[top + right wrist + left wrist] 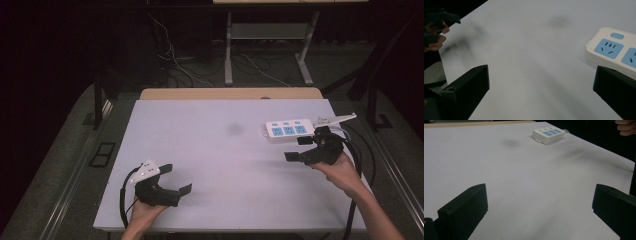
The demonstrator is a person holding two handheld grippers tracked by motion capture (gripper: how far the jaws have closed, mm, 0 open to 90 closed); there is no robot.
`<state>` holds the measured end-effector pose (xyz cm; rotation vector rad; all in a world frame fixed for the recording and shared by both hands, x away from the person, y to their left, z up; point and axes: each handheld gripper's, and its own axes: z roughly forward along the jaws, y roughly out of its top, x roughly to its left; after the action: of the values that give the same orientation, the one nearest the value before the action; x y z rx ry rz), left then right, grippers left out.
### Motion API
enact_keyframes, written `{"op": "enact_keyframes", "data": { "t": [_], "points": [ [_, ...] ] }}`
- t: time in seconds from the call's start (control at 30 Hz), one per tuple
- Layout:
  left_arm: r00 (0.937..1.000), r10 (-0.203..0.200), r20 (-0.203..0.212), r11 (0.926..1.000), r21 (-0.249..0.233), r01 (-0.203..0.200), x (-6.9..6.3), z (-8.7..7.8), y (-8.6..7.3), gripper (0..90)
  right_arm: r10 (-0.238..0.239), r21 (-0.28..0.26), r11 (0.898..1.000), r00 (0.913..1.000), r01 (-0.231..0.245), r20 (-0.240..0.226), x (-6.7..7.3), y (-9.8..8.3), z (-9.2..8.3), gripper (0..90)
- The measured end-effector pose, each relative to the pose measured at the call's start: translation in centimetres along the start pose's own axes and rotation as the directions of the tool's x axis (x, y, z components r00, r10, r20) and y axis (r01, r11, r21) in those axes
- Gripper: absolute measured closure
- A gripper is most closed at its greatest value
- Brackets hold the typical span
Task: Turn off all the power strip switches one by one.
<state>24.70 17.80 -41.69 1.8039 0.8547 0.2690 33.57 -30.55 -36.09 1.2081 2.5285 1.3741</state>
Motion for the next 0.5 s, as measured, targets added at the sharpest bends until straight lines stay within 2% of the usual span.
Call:
{"op": "enact_keyframes", "data": {
  "t": [0.5],
  "points": [
    [1.0, 0.002, 0.0, 1.0, -0.005, -0.002, 0.0, -0.1, 0.0, 0.0, 0.004, 0.034, 0.999, 0.9996, -0.005, 0.026, -1.6, 2.2, 0.7, 0.2]
  ]
}}
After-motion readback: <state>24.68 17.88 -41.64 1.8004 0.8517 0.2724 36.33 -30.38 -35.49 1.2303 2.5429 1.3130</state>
